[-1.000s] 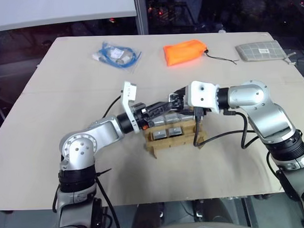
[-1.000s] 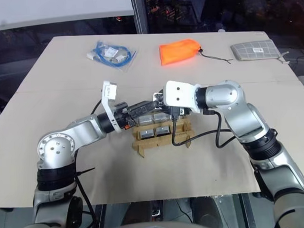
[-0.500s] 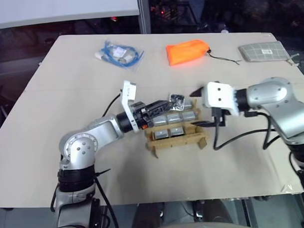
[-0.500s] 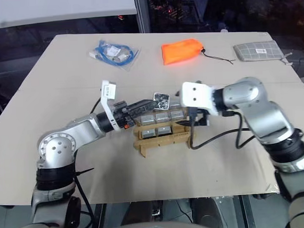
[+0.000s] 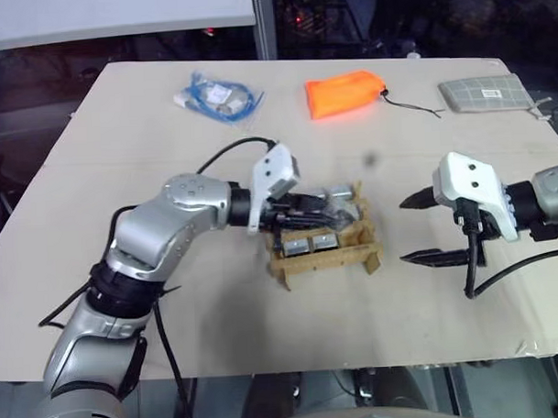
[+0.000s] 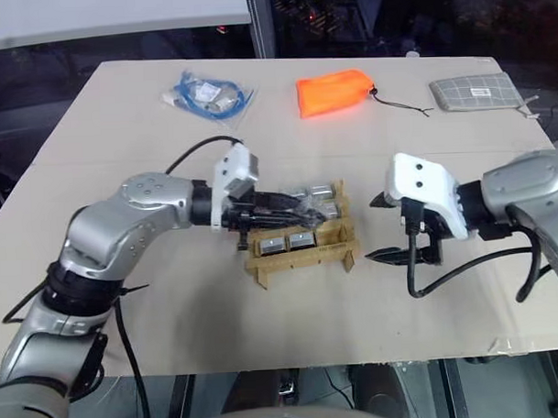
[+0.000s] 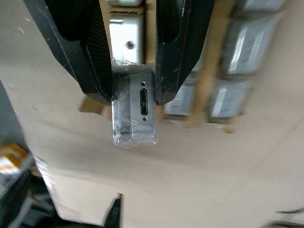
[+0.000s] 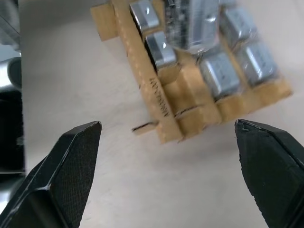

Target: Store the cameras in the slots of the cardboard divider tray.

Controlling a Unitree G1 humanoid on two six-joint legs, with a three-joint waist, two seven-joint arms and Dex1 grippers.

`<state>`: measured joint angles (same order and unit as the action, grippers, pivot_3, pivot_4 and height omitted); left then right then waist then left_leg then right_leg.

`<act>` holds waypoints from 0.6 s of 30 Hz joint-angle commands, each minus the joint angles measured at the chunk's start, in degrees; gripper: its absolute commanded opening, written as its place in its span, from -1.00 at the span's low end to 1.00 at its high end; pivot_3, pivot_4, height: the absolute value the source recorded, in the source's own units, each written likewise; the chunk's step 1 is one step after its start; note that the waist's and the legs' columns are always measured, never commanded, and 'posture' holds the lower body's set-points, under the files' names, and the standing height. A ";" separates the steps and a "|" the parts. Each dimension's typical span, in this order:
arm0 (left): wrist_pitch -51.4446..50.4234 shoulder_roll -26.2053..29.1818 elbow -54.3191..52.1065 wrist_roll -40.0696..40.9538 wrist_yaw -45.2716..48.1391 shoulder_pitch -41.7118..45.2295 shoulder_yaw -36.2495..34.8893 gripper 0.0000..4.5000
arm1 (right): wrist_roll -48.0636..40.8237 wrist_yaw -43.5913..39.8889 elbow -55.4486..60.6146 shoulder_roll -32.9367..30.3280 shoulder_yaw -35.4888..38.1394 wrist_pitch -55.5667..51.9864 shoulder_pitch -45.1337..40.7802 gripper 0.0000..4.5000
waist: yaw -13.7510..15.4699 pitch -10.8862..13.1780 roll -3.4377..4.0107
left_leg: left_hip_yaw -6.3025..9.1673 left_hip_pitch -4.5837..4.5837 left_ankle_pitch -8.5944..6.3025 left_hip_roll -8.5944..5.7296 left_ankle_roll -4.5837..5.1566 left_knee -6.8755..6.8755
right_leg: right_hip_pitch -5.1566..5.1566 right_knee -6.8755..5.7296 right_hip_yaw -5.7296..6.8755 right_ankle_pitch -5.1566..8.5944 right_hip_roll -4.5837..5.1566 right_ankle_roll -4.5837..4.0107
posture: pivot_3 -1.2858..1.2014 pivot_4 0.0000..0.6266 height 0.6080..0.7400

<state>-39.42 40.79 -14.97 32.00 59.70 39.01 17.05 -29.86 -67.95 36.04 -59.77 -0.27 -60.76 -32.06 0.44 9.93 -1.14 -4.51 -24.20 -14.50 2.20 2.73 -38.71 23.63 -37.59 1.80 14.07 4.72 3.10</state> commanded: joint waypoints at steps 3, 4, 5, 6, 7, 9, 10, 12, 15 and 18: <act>5.76 -3.54 2.32 -7.29 2.67 3.76 4.38 -0.68 | -8.49 4.81 4.72 0.03 8.38 -6.88 -0.03 0.98 | 0.37 0.00 0.00 | 0.08 -0.11 0.00 -0.02 0.00 -0.06 | 0.04 0.00 0.08 0.00 -0.01 0.01 | 0.03 -0.52 1.00; 6.13 -4.07 2.87 -8.19 2.88 4.09 4.74 -0.68 | -9.27 5.48 5.08 -0.36 8.83 -7.43 0.16 0.98 | 0.35 0.00 0.00 | 0.13 -0.17 0.00 -0.02 0.01 -0.12 | 0.04 0.00 0.12 0.00 -0.01 0.01 | 0.03 -0.52 1.00; 5.82 -4.73 3.24 -8.64 2.71 4.19 4.79 -0.68 | -9.83 6.00 5.47 -1.04 9.30 -7.85 0.63 0.98 | 0.34 0.00 0.00 | 0.20 -0.24 -0.01 -0.02 0.02 -0.17 | 0.06 0.01 0.19 0.00 -0.02 0.01 | 0.03 -0.52 1.00; 5.70 -5.22 3.47 -9.20 2.61 4.13 4.93 -0.68 | -10.44 6.55 5.77 -1.57 9.91 -8.17 1.12 0.98 | 0.34 0.00 0.00 | 0.29 -0.34 -0.02 -0.01 0.03 -0.26 | 0.09 0.00 0.26 0.00 -0.04 0.01 | 0.03 -0.52 1.00; 5.95 -5.44 3.71 -10.02 2.69 4.00 5.14 -0.68 | -11.11 7.14 5.96 -1.88 10.35 -8.43 1.39 0.98 | 0.35 0.00 0.00 | 0.33 -0.40 -0.04 -0.01 0.07 -0.29 | 0.11 0.00 0.29 0.00 -0.04 0.01 | 0.03 -0.52 1.00; 6.30 -5.71 4.09 -11.77 2.75 3.77 5.83 -0.68 | -12.86 8.18 6.38 -2.31 11.37 -9.02 1.79 0.98 | 0.33 0.00 0.00 | 0.38 -0.47 -0.12 0.00 0.21 -0.38 | 0.12 -0.01 0.35 -0.01 -0.03 0.02 | 0.03 -0.52 1.00; 6.14 -6.11 4.19 -12.18 2.63 3.76 5.96 -0.68 | -13.46 8.72 6.53 -2.51 11.63 -9.10 1.97 0.98 | 0.33 0.00 0.00 | 0.37 -0.47 -0.13 0.00 0.22 -0.40 | 0.11 -0.01 0.35 -0.01 -0.03 0.02 | 0.03 -0.52 1.00; 5.24 -7.07 4.33 -12.53 2.51 3.68 6.15 -0.68 | -14.14 9.83 6.65 -2.78 11.82 -8.94 2.31 0.98 | 0.35 0.00 0.00 | 0.39 -0.49 -0.13 0.00 0.22 -0.43 | 0.11 -0.02 0.36 -0.01 -0.02 0.02 | 0.03 -0.52 1.00; 5.90 -7.79 5.22 -15.33 2.59 3.60 7.97 -0.68 | -14.51 11.27 6.54 -3.24 11.81 -8.27 2.91 0.98 | 0.40 0.00 0.00 | 0.42 -0.50 -0.14 0.00 0.24 -0.48 | 0.10 -0.04 0.39 -0.01 -0.02 0.03 | 0.03 -0.52 1.00; 6.32 -7.78 5.47 -17.95 2.88 4.33 9.34 -0.68 | -15.23 12.37 6.45 -3.46 11.93 -7.73 3.03 0.98 | 0.36 0.00 0.00 | 0.42 -0.50 -0.14 -0.01 0.24 -0.51 | 0.10 -0.07 0.38 -0.01 -0.02 0.03 | 0.03 -0.52 1.00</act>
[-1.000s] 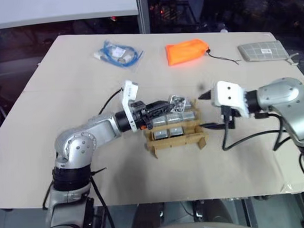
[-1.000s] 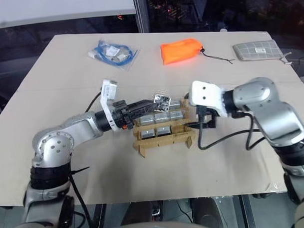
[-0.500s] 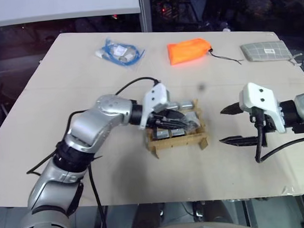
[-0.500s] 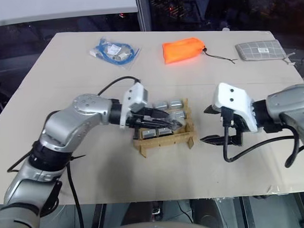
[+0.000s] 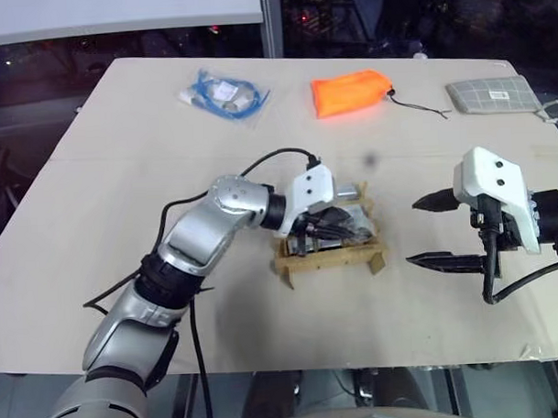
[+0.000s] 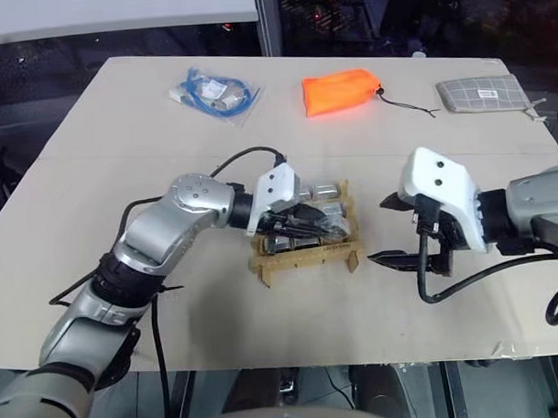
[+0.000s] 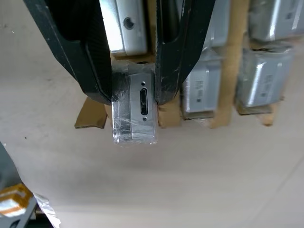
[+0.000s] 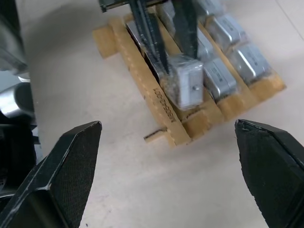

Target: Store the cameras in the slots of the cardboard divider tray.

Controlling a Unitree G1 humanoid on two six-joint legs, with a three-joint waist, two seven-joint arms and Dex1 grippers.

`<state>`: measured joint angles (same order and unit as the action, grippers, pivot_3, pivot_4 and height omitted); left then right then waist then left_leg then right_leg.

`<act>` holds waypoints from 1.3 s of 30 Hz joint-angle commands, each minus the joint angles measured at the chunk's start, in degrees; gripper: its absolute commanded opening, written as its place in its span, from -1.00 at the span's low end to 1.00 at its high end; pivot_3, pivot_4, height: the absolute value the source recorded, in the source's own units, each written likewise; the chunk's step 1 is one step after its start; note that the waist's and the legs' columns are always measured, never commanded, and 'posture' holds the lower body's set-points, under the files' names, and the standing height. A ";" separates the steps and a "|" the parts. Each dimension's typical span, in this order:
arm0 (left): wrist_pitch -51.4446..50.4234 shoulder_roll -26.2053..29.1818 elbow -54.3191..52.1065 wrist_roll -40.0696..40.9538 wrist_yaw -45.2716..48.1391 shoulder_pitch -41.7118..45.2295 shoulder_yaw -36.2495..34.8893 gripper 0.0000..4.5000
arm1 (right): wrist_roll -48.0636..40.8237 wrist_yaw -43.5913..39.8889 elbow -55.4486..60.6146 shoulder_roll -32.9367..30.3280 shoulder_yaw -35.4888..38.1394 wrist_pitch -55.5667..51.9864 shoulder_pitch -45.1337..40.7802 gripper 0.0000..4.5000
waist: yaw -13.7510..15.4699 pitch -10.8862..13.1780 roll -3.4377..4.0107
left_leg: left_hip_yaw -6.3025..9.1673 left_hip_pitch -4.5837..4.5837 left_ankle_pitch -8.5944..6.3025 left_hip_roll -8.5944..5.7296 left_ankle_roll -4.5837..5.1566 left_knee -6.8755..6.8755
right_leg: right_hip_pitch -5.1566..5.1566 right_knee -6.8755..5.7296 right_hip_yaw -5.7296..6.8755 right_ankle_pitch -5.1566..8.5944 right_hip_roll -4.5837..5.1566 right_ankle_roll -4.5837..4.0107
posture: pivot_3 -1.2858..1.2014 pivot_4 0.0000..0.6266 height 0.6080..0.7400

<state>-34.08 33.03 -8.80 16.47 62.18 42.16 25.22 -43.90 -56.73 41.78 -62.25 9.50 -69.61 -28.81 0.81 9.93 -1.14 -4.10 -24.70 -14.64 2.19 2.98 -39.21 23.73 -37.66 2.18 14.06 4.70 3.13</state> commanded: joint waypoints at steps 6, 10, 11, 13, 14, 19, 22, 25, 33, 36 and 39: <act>0.11 0.66 -2.50 -4.43 2.12 2.14 2.45 -0.68 | -2.11 2.69 0.44 -1.28 1.53 2.51 0.09 0.98 | -0.02 0.00 0.00 | 0.01 0.01 0.00 0.02 0.00 0.00 | 0.00 0.00 0.00 0.00 -0.01 0.00 | 0.03 -0.52 1.00; 1.40 2.59 -2.43 -7.33 3.01 3.41 2.75 -0.68 | -2.64 3.55 0.36 -1.18 1.06 3.16 0.05 0.98 | -0.03 0.00 0.00 | 0.01 0.01 0.00 0.01 0.00 0.00 | 0.00 -0.01 0.00 0.00 -0.02 0.00 | 0.03 -0.52 1.00; 1.38 2.71 -2.37 -7.46 3.27 3.73 2.57 -0.68 | -2.61 3.77 0.26 -1.13 0.81 3.42 0.00 0.98 | -0.10 0.00 0.00 | 0.01 0.01 0.00 0.01 0.00 -0.01 | 0.00 -0.02 0.00 0.00 -0.02 0.00 | 0.03 -0.52 1.00; 1.24 2.36 -2.29 -7.66 3.16 4.06 2.16 -0.68 | -2.62 4.06 0.10 -1.15 0.46 3.96 -0.06 0.98 | -0.21 0.00 0.00 | -0.01 0.03 0.00 0.02 0.00 -0.01 | 0.00 -0.03 -0.02 0.00 -0.03 0.00 | 0.03 -0.52 1.00; 1.52 2.36 -2.26 -8.00 3.22 4.11 2.17 -0.68 | -2.60 4.19 0.00 -1.11 0.27 4.17 -0.14 0.98 | -0.21 0.00 0.00 | -0.01 0.03 0.00 0.03 0.00 -0.01 | 0.00 -0.04 -0.02 0.00 -0.04 0.00 | 0.03 -0.52 1.00; 0.02 0.57 -2.25 -7.97 1.69 4.45 0.70 0.28 | -2.41 4.69 -0.37 -1.06 -0.46 5.09 -0.30 1.00 | -0.08 0.00 0.00 | 0.00 0.02 0.00 0.03 0.01 -0.05 | 0.00 -0.07 -0.02 0.00 -0.04 0.00 | 0.03 -0.52 1.00; 0.14 0.58 -1.90 -8.60 1.91 4.89 0.63 0.91 | -2.46 4.99 -0.52 -1.01 -0.84 5.49 -0.38 1.00 | 0.05 0.00 0.00 | 0.03 -0.02 0.00 0.02 0.01 -0.10 | 0.00 -0.06 0.01 0.00 -0.02 0.00 | 0.03 -0.52 1.00; 0.37 -0.55 -0.98 -8.82 0.28 5.53 -0.59 0.98 | -2.43 5.07 -0.74 -1.17 -1.27 6.05 -0.38 1.00 | 0.02 0.00 0.00 | 0.02 -0.02 0.00 0.02 0.00 -0.10 | 0.00 -0.07 0.00 0.00 -0.02 0.00 | 0.03 -0.52 1.00; -0.53 -5.12 0.45 -0.11 -2.72 5.65 -12.98 0.98 | -2.05 5.37 -1.04 -1.04 -1.23 7.04 0.55 1.00 | -0.02 0.00 0.00 | 0.03 -0.02 0.01 0.04 0.00 -0.12 | 0.00 -0.10 0.00 0.00 -0.02 0.00 | 0.03 -0.52 1.00; 1.22 -3.87 -0.21 4.49 -1.75 2.36 -19.71 0.98 | 0.14 6.29 -2.21 0.24 -0.29 10.20 3.64 1.00 | -0.14 0.00 0.00 | 0.03 0.00 0.09 0.04 -0.15 -0.12 | 0.00 -0.10 0.00 0.00 -0.02 0.00 | 0.03 -0.52 1.00; 3.88 -0.65 -0.98 8.54 0.17 -2.73 -27.08 0.98 | 1.83 6.76 -3.39 2.37 2.48 14.80 8.78 1.00 | -0.35 -0.01 0.00 | 0.00 0.05 0.11 0.05 -0.18 -0.11 | 0.00 -0.14 -0.04 0.00 -0.03 0.00 | 0.03 -0.52 1.00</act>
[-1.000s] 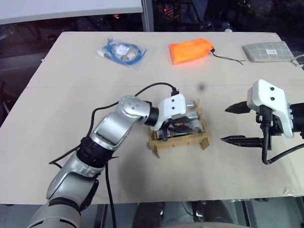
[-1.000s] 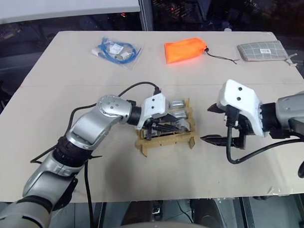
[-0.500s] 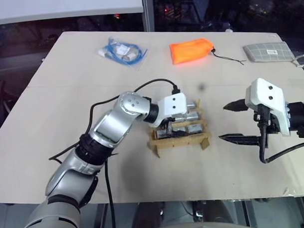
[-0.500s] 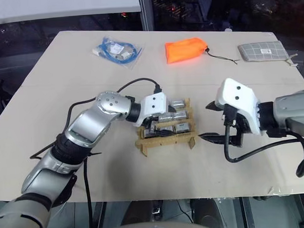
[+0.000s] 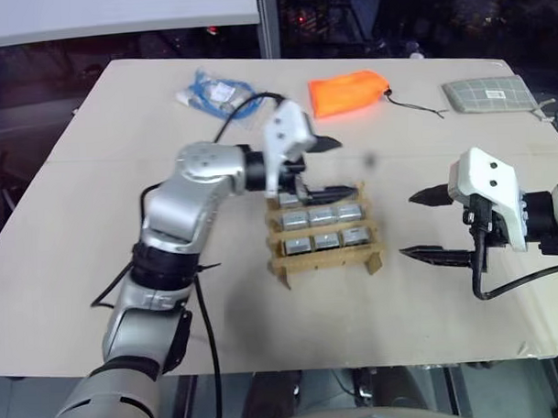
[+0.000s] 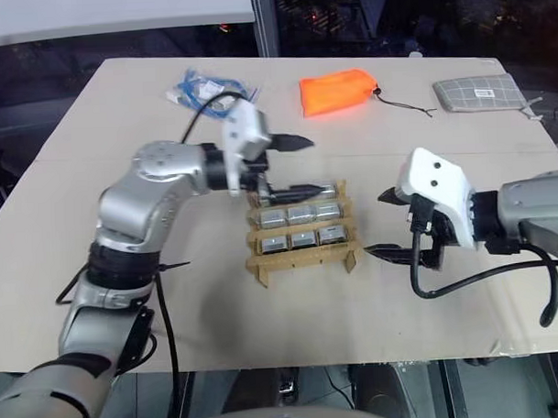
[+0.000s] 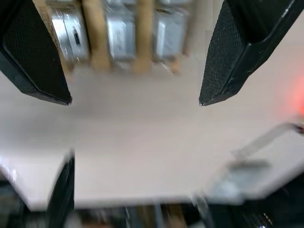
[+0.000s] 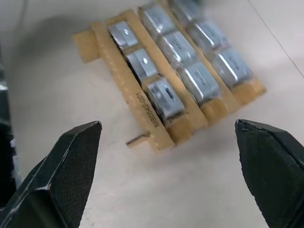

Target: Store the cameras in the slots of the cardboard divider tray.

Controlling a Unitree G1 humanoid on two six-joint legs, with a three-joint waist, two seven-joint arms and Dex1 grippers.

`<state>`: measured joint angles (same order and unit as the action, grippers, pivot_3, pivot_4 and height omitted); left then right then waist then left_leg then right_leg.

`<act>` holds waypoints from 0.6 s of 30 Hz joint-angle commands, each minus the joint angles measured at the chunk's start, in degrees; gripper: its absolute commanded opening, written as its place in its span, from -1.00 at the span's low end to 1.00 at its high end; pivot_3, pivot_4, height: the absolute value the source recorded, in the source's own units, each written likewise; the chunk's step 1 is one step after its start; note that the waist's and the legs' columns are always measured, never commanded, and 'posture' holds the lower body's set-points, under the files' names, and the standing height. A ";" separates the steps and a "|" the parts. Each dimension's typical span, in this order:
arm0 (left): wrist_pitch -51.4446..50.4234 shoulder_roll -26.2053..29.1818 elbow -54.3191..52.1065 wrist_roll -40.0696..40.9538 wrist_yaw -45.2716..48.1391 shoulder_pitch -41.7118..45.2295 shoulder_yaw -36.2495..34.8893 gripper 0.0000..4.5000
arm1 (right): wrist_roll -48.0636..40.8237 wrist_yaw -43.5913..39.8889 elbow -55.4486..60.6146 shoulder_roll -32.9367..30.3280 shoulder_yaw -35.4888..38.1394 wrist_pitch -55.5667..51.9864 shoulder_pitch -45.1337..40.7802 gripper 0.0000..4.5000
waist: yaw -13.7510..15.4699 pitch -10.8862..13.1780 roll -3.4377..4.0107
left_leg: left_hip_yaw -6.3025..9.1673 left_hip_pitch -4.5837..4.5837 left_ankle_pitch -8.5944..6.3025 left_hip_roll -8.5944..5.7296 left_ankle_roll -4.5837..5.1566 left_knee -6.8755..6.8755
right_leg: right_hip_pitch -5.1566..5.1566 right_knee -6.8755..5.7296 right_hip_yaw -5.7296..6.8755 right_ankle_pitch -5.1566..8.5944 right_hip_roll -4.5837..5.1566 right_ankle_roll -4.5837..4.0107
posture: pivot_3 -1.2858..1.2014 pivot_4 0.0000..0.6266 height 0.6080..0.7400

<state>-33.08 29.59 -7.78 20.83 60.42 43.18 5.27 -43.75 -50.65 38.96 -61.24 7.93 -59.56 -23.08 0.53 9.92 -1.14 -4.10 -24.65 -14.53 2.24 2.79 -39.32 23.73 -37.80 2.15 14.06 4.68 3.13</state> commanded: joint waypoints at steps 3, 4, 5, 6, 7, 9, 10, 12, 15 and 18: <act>3.42 7.38 -3.68 7.41 3.20 -11.98 -14.68 0.98 | 5.24 0.29 -2.64 3.36 7.96 10.63 11.10 1.00 | 0.05 0.00 -0.01 | 0.01 -0.01 0.01 0.03 -0.02 0.00 | 0.00 -0.01 0.02 0.00 0.00 0.00 | 0.03 -0.52 1.00; 4.07 9.08 -3.53 6.52 2.30 -16.95 -17.14 0.98 | 5.73 0.10 -3.83 5.58 10.63 13.04 15.17 1.00 | 0.10 0.00 -0.01 | 0.01 -0.01 0.01 0.06 -0.02 0.01 | -0.01 0.03 0.04 0.00 0.02 0.00 | 0.03 -0.52 1.00; 4.67 10.19 -3.43 5.90 1.52 -20.38 -18.63 0.98 | 5.97 -0.04 -4.66 7.13 12.45 14.95 18.01 1.00 | 0.16 -0.04 -0.07 | 0.00 0.00 0.00 0.07 -0.01 0.01 | -0.02 0.02 0.03 0.00 0.06 0.00 | 0.03 -0.52 1.00; 7.45 11.00 -3.45 4.57 1.73 -26.09 -20.33 0.98 | 6.50 -2.19 -5.66 9.04 14.13 18.92 21.90 1.00 | 0.20 -0.06 -0.07 | 0.01 0.01 0.00 0.07 -0.01 0.03 | -0.06 0.08 0.05 0.00 0.06 0.01 | 0.03 -0.52 1.00; 9.98 11.33 -3.86 3.21 1.40 -31.28 -21.64 0.98 | 6.51 -2.59 -6.61 11.33 16.01 21.14 24.99 1.00 | 0.21 -0.06 -0.06 | 0.01 0.03 0.00 0.06 -0.01 0.04 | -0.09 0.09 0.05 0.00 0.10 0.01 | 0.03 -0.52 1.00; 14.93 10.72 -4.62 1.77 0.62 -39.32 -23.79 0.98 | 8.36 -4.81 -8.19 13.44 17.47 26.36 30.69 1.00 | 0.30 -0.06 -0.06 | -0.03 0.05 -0.03 0.06 0.04 0.08 | -0.12 0.14 0.04 0.00 0.14 0.01 | 0.03 -0.52 1.00; 15.36 9.96 -4.65 2.59 -0.20 -41.84 -24.99 0.98 | 8.80 -5.49 -8.93 14.89 18.04 28.73 32.94 1.00 | 0.44 -0.05 -0.07 | -0.02 0.03 -0.04 0.06 0.05 0.07 | -0.12 0.15 0.06 0.00 0.17 0.01 | 0.03 -0.52 1.00; 17.42 8.11 -3.43 3.09 -1.58 -46.90 -27.06 0.98 | 9.04 -7.29 -11.55 17.75 18.34 32.81 36.95 1.00 | 0.73 -0.07 -0.12 | 0.06 0.01 -0.05 0.06 0.07 0.02 | -0.16 0.12 0.19 0.01 0.20 0.00 | 0.03 -0.52 1.00; 22.28 6.33 -2.23 1.82 -2.25 -51.93 -27.82 0.98 | 11.46 -9.34 -16.16 20.47 17.00 39.17 40.48 1.00 | 0.58 -0.07 -0.09 | 0.07 0.44 -0.16 0.10 0.27 0.00 | -0.48 0.06 0.18 0.08 0.20 -0.11 | 0.03 -0.52 1.00; 26.47 5.54 -2.72 1.21 -2.52 -54.70 -27.39 0.98 | 12.76 -9.61 -20.87 23.30 16.20 44.14 41.04 1.00 | 0.28 -0.12 -0.08 | -0.02 1.00 -0.20 0.16 0.26 0.06 | -0.90 0.10 0.14 0.18 0.25 -0.22 | 0.03 -0.52 1.00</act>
